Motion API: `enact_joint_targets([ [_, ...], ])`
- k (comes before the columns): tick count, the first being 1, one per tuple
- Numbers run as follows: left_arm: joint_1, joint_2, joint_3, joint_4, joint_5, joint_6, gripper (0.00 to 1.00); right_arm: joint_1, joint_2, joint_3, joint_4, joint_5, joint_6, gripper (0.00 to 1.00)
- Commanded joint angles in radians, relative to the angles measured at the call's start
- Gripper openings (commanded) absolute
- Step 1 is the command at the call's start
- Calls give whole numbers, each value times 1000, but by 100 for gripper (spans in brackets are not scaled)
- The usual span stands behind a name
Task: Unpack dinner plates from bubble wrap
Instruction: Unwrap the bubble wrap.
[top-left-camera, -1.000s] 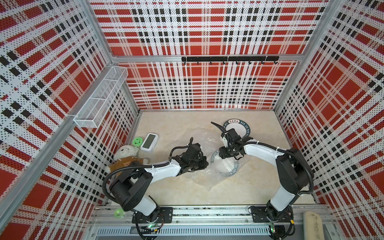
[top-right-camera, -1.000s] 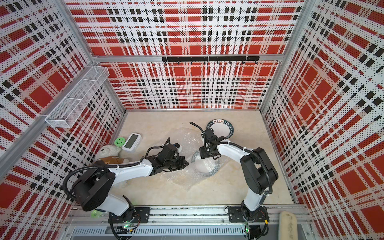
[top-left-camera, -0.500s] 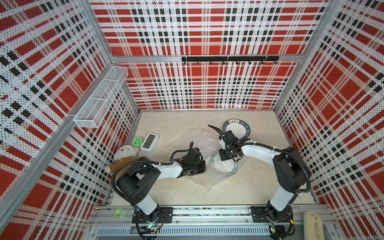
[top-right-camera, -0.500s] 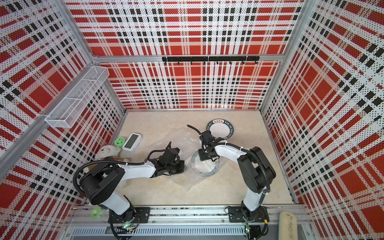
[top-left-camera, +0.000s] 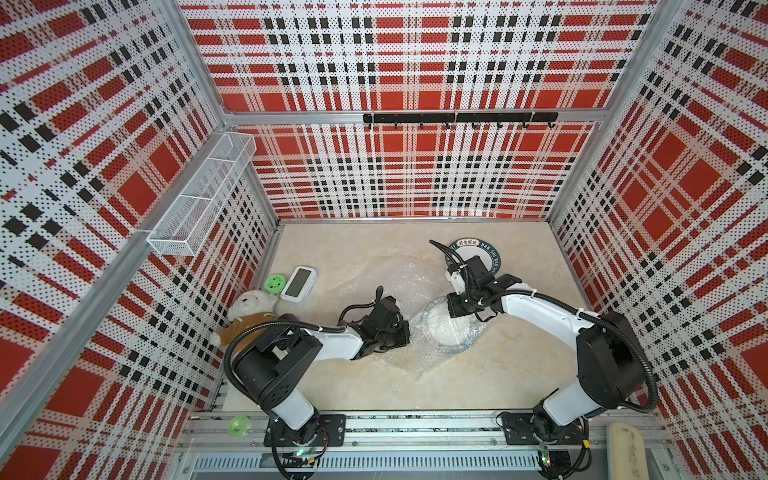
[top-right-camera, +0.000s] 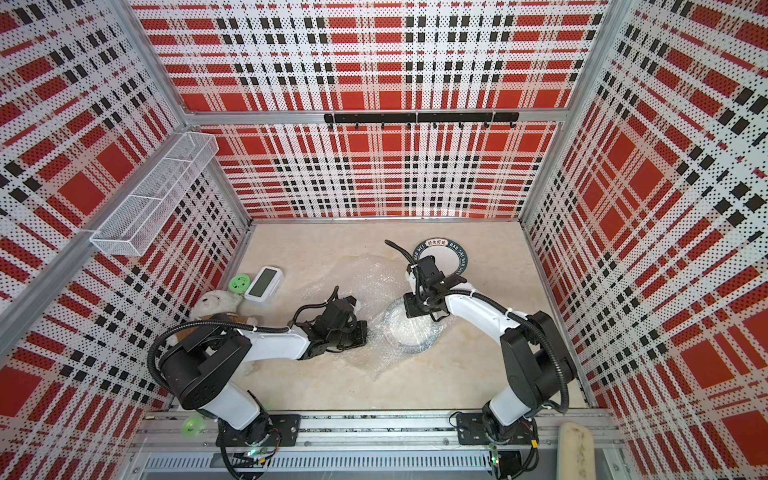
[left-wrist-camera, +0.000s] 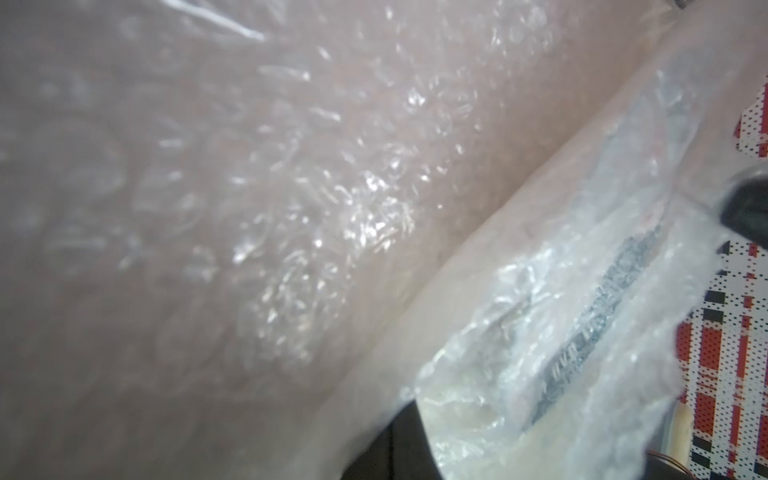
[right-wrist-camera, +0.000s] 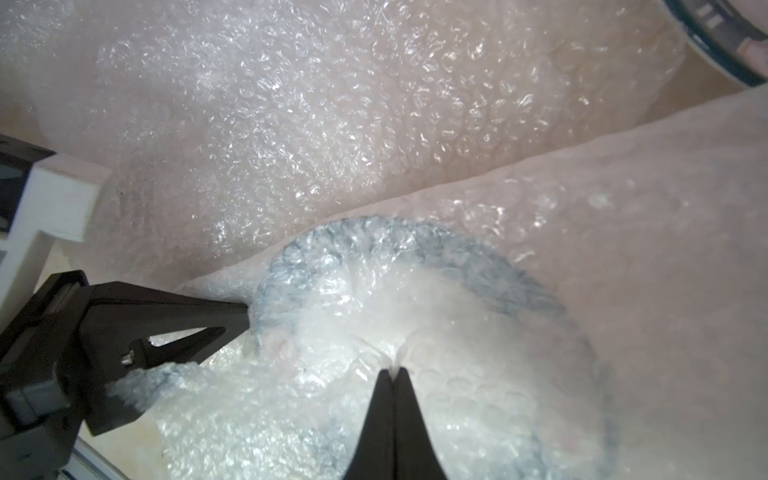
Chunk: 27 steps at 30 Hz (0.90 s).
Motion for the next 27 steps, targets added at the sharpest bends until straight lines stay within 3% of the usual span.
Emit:
enact_joint_targets([
  [1, 21, 20, -52, -127, -104, -24, 0, -44, -54, -35, 39, -7, -8, 0],
  [6, 29, 20, -63, -120, -113, -42, 0, -93, -103, -98, 112, -99, 2, 0],
  [17, 34, 6, -82, -59, -59, -51, 0, -116, -75, -83, 129, -149, -1, 0],
  [23, 32, -24, -82, 39, 82, -30, 0, -59, -9, -37, 107, -127, -7, 28],
  [27, 37, -135, -87, 49, 152, -17, 15, -57, 10, -48, 136, -110, 9, 35],
])
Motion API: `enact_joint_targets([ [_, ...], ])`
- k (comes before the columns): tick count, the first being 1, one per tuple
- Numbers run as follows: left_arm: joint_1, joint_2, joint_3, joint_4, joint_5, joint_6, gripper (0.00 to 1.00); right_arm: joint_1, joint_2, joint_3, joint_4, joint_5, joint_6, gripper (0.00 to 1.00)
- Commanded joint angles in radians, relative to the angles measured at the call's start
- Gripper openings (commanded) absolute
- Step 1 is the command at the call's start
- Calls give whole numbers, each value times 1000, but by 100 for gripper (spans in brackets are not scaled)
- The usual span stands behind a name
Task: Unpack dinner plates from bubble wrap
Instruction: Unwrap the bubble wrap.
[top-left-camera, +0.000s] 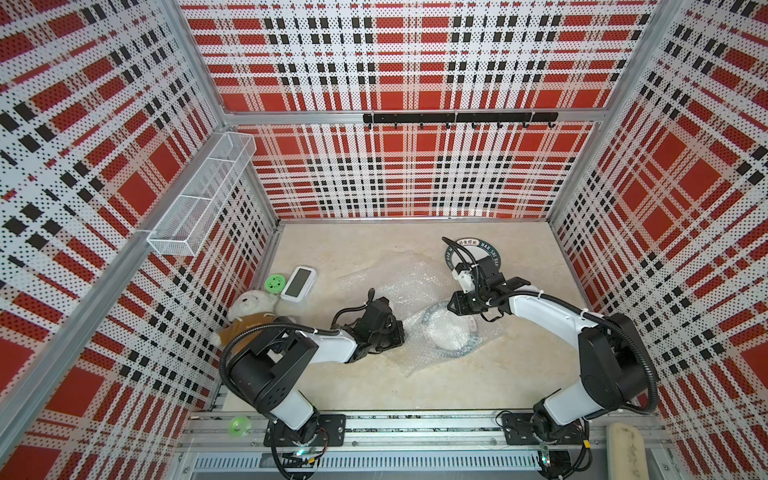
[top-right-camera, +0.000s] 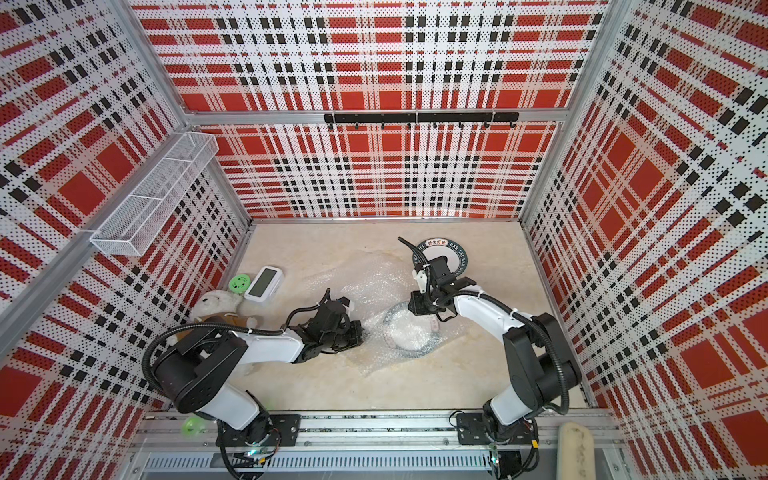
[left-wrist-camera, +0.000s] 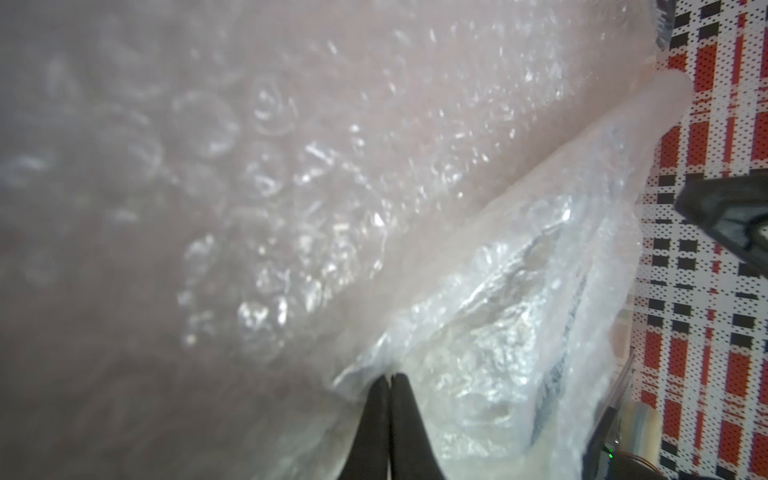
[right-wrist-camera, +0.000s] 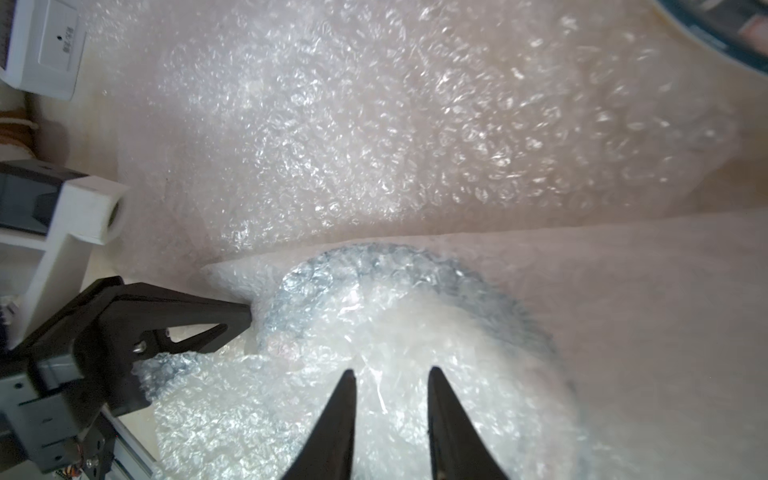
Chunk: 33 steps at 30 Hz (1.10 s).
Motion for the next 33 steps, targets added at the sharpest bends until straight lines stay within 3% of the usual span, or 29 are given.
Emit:
enact_joint_targets([
  [1, 9, -103, -14, -14, 86, 14, 20, -1, 29, 22, 29, 36, 3, 34],
  [4, 7, -211, -9, -65, 102, 41, 36, -10, 72, 60, 3, 58, 6, 22],
  [9, 2, -286, 86, -271, 94, 191, 66, -15, 119, 107, -13, 50, -5, 22],
  [12, 5, -253, 117, -298, 104, 237, 75, -15, 133, 125, -27, 50, -11, 22],
  [18, -15, -100, 260, -343, 173, 346, 79, -15, 160, 147, -56, 38, -35, 24],
  [21, -41, -11, 382, -491, 144, 447, 79, -15, 162, 156, -66, 19, -50, 25],
  [33, -87, 234, 644, -656, 87, 601, 74, -16, 168, 163, -89, -25, -76, 25],
])
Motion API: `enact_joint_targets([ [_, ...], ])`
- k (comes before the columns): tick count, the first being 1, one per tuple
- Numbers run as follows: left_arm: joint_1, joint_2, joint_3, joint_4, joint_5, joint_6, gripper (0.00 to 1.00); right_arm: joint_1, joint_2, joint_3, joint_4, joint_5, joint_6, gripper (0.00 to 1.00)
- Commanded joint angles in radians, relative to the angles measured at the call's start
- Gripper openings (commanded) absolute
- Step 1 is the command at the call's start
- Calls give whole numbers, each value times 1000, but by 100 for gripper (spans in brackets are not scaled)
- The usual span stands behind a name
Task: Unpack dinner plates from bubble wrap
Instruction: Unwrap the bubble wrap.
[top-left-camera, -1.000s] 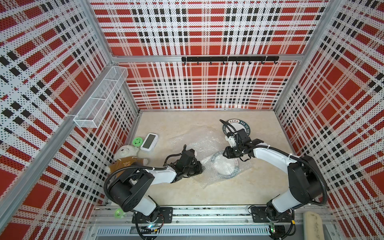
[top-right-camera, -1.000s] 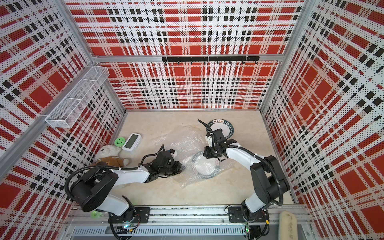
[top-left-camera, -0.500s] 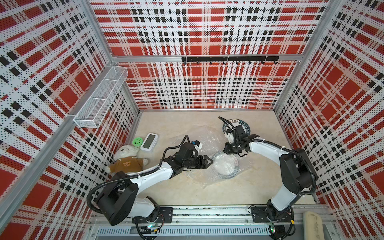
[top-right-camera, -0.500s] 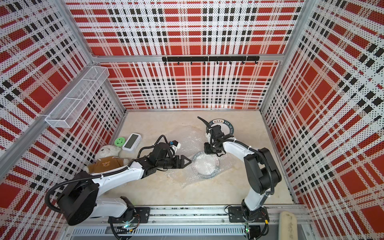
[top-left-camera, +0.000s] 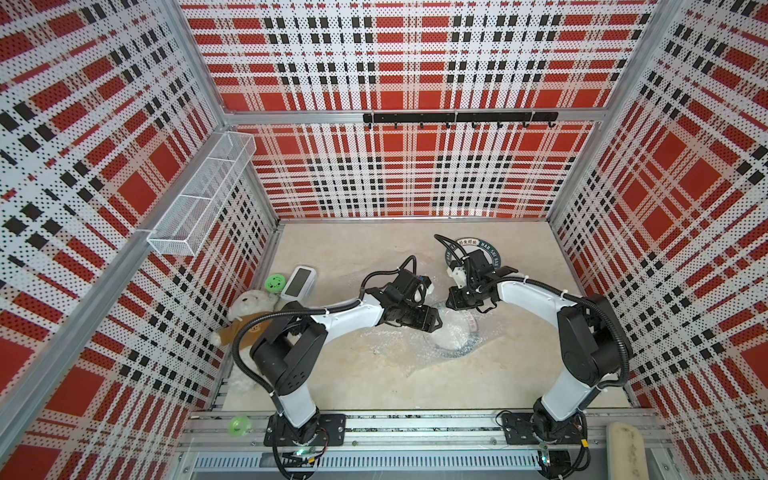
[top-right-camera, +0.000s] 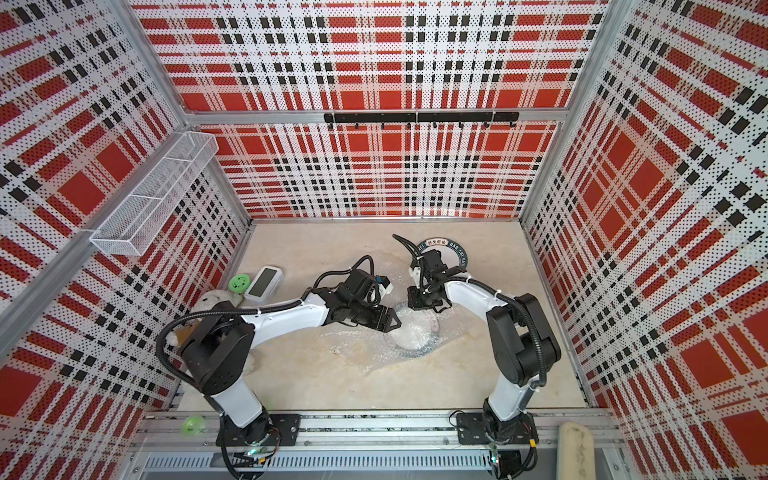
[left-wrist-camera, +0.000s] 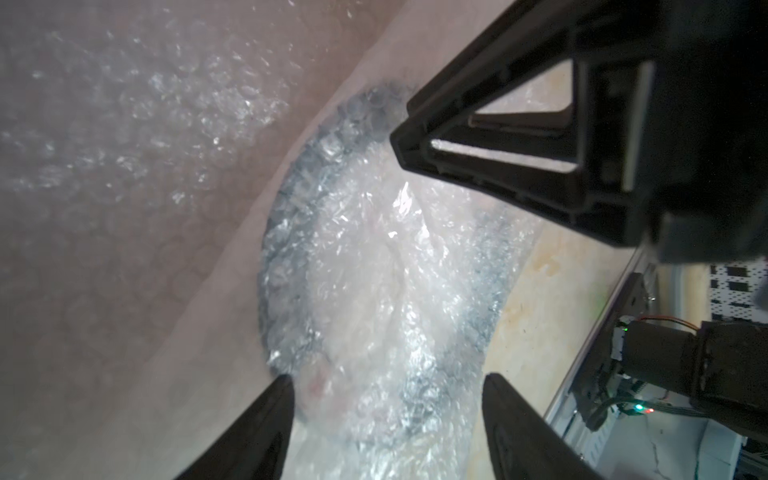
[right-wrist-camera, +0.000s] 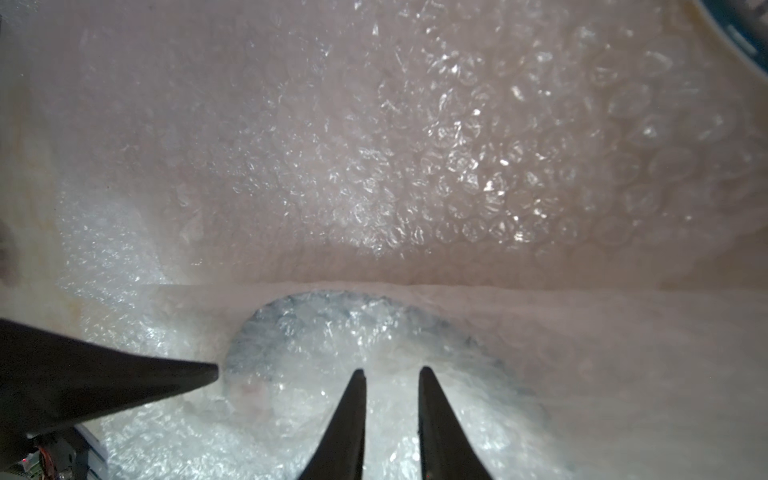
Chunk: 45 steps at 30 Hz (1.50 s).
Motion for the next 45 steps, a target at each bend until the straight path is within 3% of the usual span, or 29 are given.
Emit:
enact_joint_targets([
  [1, -18, 50, 72, -99, -24, 82, 73, -1, 16, 24, -4, -28, -25, 25],
  [4, -22, 55, 73, -96, -76, 90, 75, -2, 12, 20, -6, -35, -31, 25],
  [9, -37, 87, 104, -101, -17, 113, 67, -2, 17, 24, -13, -39, -35, 25],
  [12, -53, 99, 108, -95, 11, 100, 47, -2, 21, 25, -10, -47, -36, 25],
  [18, -68, 132, 115, -71, -6, 47, 28, 1, 36, 22, -1, -86, -31, 22],
  [23, -65, 124, 102, -40, -21, -11, 1, 3, 38, 0, -1, -57, -25, 14],
  [32, -67, 20, -34, 162, 109, -135, 0, 0, 89, -7, 32, -55, 17, 5],
  [45, -159, -106, -124, 245, 184, -129, 0, -5, 138, 15, 38, -59, 53, 0],
])
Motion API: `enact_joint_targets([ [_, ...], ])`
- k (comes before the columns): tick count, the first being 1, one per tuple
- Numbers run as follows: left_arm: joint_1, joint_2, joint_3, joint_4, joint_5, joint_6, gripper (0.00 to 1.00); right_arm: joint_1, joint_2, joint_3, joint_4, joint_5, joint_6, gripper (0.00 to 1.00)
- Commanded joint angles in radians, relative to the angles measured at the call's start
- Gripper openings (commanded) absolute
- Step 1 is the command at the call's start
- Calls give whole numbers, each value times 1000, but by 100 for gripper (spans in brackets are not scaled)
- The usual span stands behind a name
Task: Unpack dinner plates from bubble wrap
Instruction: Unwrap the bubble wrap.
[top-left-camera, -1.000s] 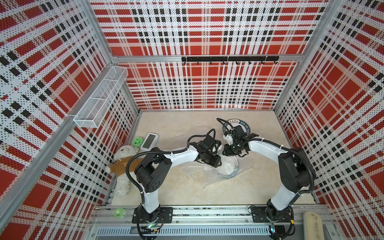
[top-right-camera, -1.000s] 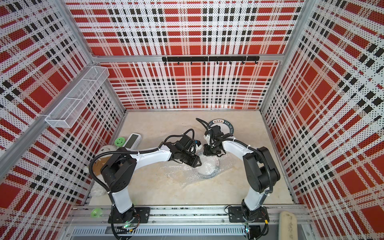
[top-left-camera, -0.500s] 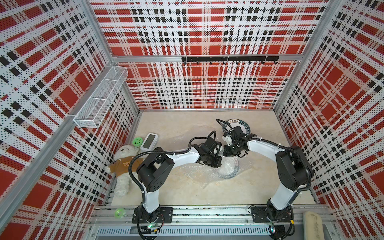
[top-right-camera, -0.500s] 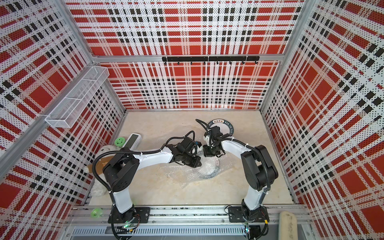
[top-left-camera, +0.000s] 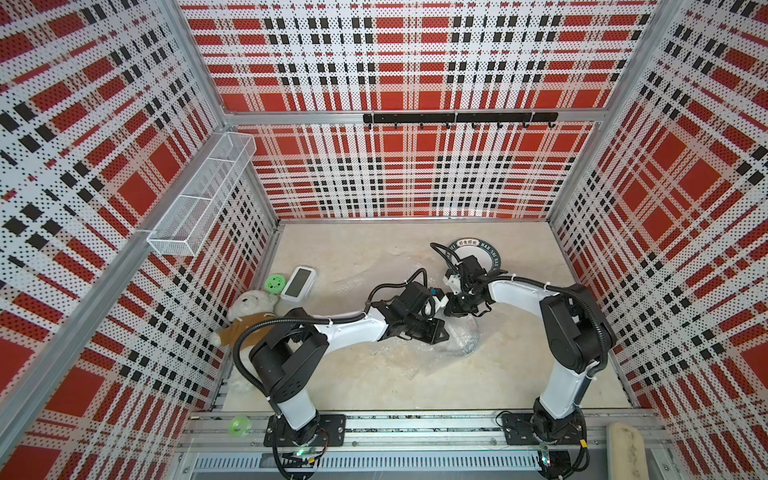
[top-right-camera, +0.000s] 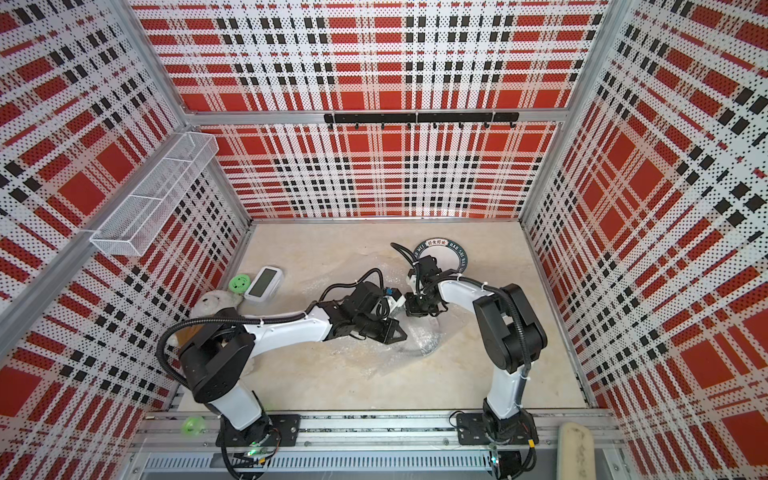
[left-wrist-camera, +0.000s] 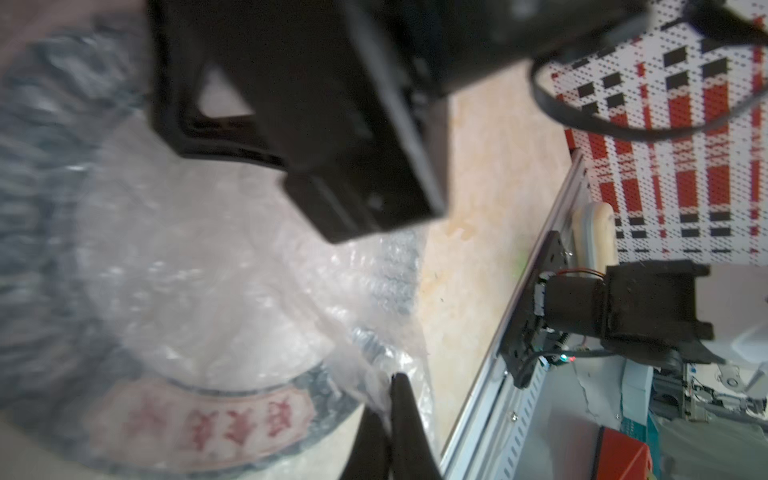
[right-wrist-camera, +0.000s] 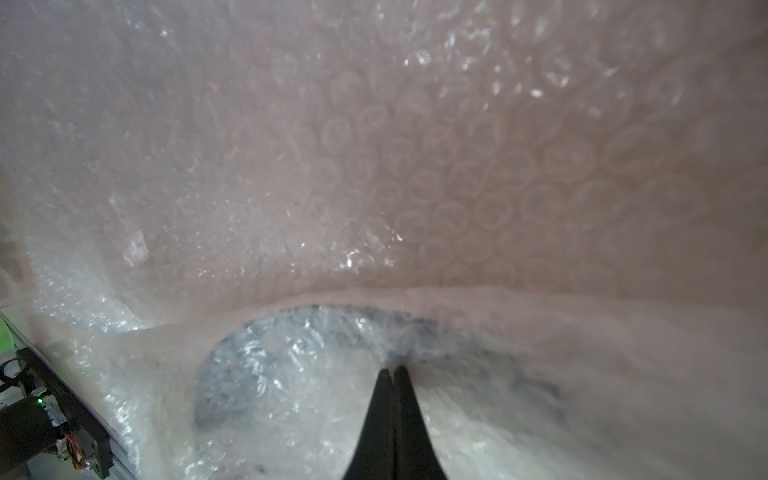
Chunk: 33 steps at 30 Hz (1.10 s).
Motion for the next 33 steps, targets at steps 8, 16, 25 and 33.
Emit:
enact_joint_targets([
  [8, -148, -10, 17, 97, 52, -20, 9, -6, 62, 102, -11, -24, -36, 0],
  [16, -172, -115, -9, 162, 52, -47, 71, -81, 4, 198, -12, -77, -36, 5],
  [25, 33, -432, -134, -70, -22, -29, 82, -165, -274, 120, -28, -24, 52, 41],
  [33, 197, -220, 25, -293, -128, 130, 82, -168, -479, -244, 69, -118, 219, 50],
])
